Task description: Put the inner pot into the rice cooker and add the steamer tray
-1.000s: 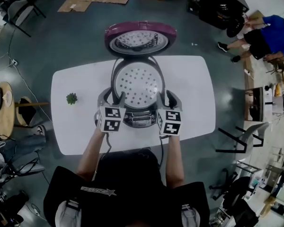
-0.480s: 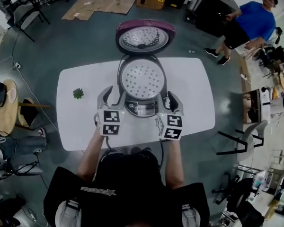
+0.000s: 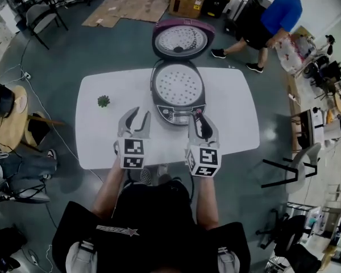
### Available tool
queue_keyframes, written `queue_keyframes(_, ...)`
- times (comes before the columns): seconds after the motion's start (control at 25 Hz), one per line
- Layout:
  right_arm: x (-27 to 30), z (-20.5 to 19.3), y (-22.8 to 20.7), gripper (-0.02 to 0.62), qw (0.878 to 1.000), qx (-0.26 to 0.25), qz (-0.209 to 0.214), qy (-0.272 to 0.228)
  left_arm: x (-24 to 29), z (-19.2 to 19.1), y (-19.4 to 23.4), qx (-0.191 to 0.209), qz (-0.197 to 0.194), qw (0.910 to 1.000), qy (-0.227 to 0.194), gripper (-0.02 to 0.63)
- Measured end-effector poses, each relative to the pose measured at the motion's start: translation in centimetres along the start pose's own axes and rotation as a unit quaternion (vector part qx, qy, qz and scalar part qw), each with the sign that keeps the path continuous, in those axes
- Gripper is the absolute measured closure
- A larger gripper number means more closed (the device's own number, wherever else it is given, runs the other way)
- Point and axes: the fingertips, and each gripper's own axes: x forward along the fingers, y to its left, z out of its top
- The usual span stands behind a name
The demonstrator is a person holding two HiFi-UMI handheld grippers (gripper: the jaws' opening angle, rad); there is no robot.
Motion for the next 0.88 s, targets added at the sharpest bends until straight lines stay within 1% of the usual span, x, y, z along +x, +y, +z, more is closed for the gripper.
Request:
queue_keyframes(0.2, -3.4, -0.7, 2.2, 0.502, 1.0, -0.002, 0.003, -0.018, -3.9, -0.9, -0.6, 0.001, 0.003, 0.9998, -0.018, 0.515)
queue_keyframes(0.44, -6.2, -2.0, 4.3, 0.55, 1.0, -0.008, 0.009, -0.021, -7.2, -2.2, -1.1, 0.002, 0.004, 0.9997, -0.023, 0.574)
queue_keyframes(0.6, -7.3, -2.7, 4.9, 0.559, 1.0, -0.007, 0.014, -0.017, -8.2, -2.7, -1.6, 0.004, 0.004, 0.9998, -0.018, 0.584)
queue_keyframes(0.68, -7.5, -2.8, 5.2, 0.578, 1.0, -0.006, 0.016, -0.015, -8.6, -2.7, -1.5, 0.003, 0.004, 0.9998, -0.019, 0.584)
queue_keyframes(0.88, -7.3, -2.2, 5.6, 0.578, 1.0, -0.01, 0.02, -0.02, -9.0, -2.4, -0.9, 0.003, 0.009, 0.9996, -0.025, 0.588)
